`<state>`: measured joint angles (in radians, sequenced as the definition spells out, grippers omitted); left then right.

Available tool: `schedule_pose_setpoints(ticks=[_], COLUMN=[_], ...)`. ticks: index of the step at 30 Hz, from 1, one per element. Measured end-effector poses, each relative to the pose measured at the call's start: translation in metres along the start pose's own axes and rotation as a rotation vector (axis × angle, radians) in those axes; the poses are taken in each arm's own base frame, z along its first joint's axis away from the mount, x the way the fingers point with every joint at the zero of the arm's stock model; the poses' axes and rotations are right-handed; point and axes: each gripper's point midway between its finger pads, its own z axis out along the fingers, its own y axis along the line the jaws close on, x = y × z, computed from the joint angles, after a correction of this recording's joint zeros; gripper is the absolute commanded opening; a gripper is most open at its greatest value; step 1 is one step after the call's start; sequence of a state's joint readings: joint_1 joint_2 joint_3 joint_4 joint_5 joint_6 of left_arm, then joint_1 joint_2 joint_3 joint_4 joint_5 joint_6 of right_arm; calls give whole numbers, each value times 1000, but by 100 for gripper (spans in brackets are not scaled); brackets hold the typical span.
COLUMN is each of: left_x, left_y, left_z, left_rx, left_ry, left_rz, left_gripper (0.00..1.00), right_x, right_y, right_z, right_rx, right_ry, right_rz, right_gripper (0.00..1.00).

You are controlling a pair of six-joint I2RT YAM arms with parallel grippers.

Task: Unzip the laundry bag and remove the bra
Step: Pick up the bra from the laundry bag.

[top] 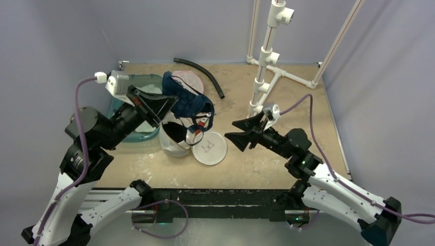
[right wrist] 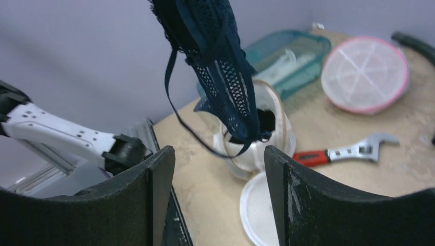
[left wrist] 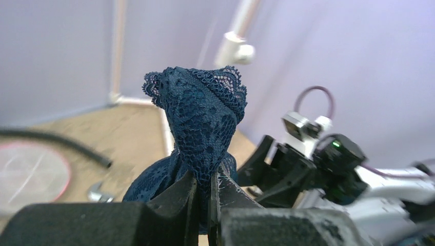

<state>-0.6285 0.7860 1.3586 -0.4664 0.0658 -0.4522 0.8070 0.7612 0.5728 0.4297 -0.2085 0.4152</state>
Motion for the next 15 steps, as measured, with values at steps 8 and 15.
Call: schedule_pose_setpoints(ticks=[8,15], left_x=[-18,7], left_y=[-89,-111], left_z=[-29,-27], left_rx=[514,724], left_ry=[-59,27], left_rz=[105,150], left_gripper=[0,0], right_x=[-57,-111], right_y=[50,83], right_z=[-27,-55], right_rx=[-191,-268], right_ry=[-195,-349], right_rz=[-109,-215], right_gripper=[67,67])
